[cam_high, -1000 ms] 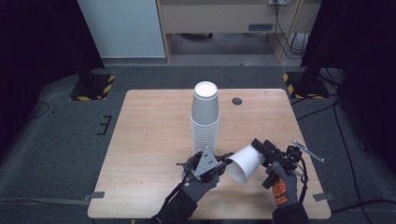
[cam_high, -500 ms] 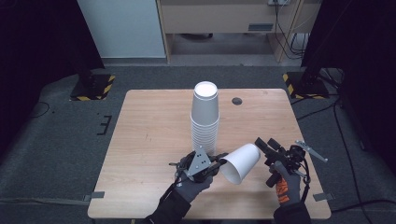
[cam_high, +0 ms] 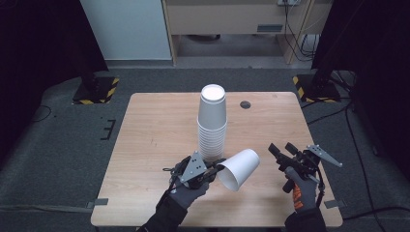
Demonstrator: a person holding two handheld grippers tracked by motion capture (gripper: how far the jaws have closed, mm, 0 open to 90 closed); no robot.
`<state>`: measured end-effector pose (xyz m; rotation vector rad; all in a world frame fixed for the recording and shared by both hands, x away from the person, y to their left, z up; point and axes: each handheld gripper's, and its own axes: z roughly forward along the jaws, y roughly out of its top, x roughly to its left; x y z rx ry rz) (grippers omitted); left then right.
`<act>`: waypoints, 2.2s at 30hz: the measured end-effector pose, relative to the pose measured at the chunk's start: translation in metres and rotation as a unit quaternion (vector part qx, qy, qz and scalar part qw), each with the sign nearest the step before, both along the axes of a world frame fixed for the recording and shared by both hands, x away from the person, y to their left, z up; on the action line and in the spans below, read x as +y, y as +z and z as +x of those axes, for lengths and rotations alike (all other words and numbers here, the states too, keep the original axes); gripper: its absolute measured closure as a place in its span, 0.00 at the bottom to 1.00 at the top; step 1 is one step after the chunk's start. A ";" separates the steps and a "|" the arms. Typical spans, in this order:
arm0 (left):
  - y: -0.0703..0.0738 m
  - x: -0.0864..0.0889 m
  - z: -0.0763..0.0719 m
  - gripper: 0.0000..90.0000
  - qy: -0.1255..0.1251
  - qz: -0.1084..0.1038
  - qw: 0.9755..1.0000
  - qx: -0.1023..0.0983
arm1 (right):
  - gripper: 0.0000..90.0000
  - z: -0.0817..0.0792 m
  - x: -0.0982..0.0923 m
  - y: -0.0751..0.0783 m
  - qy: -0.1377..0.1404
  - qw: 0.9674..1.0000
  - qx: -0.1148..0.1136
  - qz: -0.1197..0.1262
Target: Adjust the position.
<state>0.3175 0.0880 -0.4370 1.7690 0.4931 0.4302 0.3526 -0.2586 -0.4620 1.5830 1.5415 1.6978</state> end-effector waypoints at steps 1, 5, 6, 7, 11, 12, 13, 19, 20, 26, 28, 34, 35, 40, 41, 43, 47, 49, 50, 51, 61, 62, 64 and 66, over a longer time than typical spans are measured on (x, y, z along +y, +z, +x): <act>0.000 0.003 0.000 0.95 0.000 0.002 1.000 -0.001 | 0.13 0.001 0.000 -0.001 -0.002 1.000 -0.002 -0.017; -0.001 0.012 -0.001 0.95 0.003 0.005 1.000 0.002 | 0.13 0.001 0.002 -0.002 0.001 0.999 0.000 -0.043; -0.001 0.014 -0.002 0.95 0.004 0.005 1.000 0.003 | 0.13 0.002 0.002 -0.003 0.002 0.999 -0.001 -0.052; -0.002 0.017 -0.002 0.95 0.004 0.006 1.000 0.003 | 0.13 0.002 0.003 -0.004 0.001 0.998 -0.001 -0.060; -0.003 0.027 -0.004 0.95 0.007 0.006 1.000 0.007 | 0.14 0.002 0.002 -0.006 0.005 0.995 0.000 -0.095; -0.003 0.029 -0.005 0.95 0.007 0.006 1.000 0.008 | 0.13 0.002 0.001 -0.007 0.005 0.995 0.001 -0.100; -0.004 0.032 -0.006 0.95 0.009 0.007 1.000 0.009 | 0.14 0.001 0.000 -0.007 0.004 0.994 0.002 -0.106; -0.010 0.045 -0.010 0.95 0.011 0.011 1.000 0.021 | 0.13 0.000 -0.002 -0.011 0.001 0.992 0.010 -0.128; -0.012 0.048 -0.011 0.95 0.012 0.013 1.000 0.024 | 0.13 0.000 -0.001 -0.011 0.000 0.991 0.011 -0.135; -0.014 0.064 -0.013 0.95 0.017 0.012 0.999 0.032 | 0.13 -0.001 0.000 -0.014 0.004 0.987 0.012 -0.158; -0.015 0.071 -0.014 0.95 0.019 0.014 0.999 0.036 | 0.13 -0.001 0.001 -0.014 0.004 0.987 0.013 -0.163; -0.019 0.083 -0.018 0.95 0.022 0.024 0.998 0.045 | 0.13 -0.001 0.002 -0.017 0.005 0.985 0.016 -0.170; -0.020 0.085 -0.018 0.95 0.025 0.026 0.998 0.046 | 0.13 -0.001 0.002 -0.017 0.004 0.985 0.017 -0.170; -0.020 0.097 -0.019 0.95 0.043 0.030 0.997 0.050 | 0.13 0.000 0.001 -0.018 0.004 0.985 0.020 -0.171; -0.021 0.099 -0.020 0.95 0.049 0.030 0.997 0.050 | 0.13 0.000 0.000 -0.018 0.003 0.985 0.020 -0.172; -0.022 0.105 -0.020 0.95 0.059 0.034 0.996 0.051 | 0.13 0.000 0.000 -0.018 0.003 0.985 0.021 -0.172; -0.023 0.117 -0.019 0.95 0.081 0.033 0.995 0.055 | 0.13 0.000 0.001 -0.019 0.004 0.985 0.023 -0.173; -0.023 0.122 -0.019 0.95 0.091 0.033 0.994 0.057 | 0.13 0.000 0.001 -0.019 0.004 0.985 0.023 -0.174; -0.023 0.125 -0.019 0.95 0.095 0.034 0.993 0.058 | 0.13 0.000 0.001 -0.019 0.004 0.985 0.024 -0.173; -0.023 0.128 -0.018 0.95 0.099 0.033 0.993 0.059 | 0.13 0.001 0.000 -0.019 0.004 0.984 0.023 -0.174; -0.022 0.146 -0.015 0.95 0.141 0.036 0.987 0.070 | 0.13 0.002 -0.001 -0.021 0.000 0.984 0.032 -0.178; -0.022 0.149 -0.015 0.95 0.148 0.036 0.986 0.070 | 0.13 0.002 -0.001 -0.021 0.000 0.984 0.033 -0.178; -0.022 0.154 -0.014 0.95 0.159 0.033 0.984 0.074 | 0.13 0.003 -0.001 -0.021 0.000 0.983 0.035 -0.180; -0.021 0.160 -0.012 0.95 0.175 0.030 0.981 0.076 | 0.13 0.003 -0.001 -0.022 -0.001 0.983 0.035 -0.181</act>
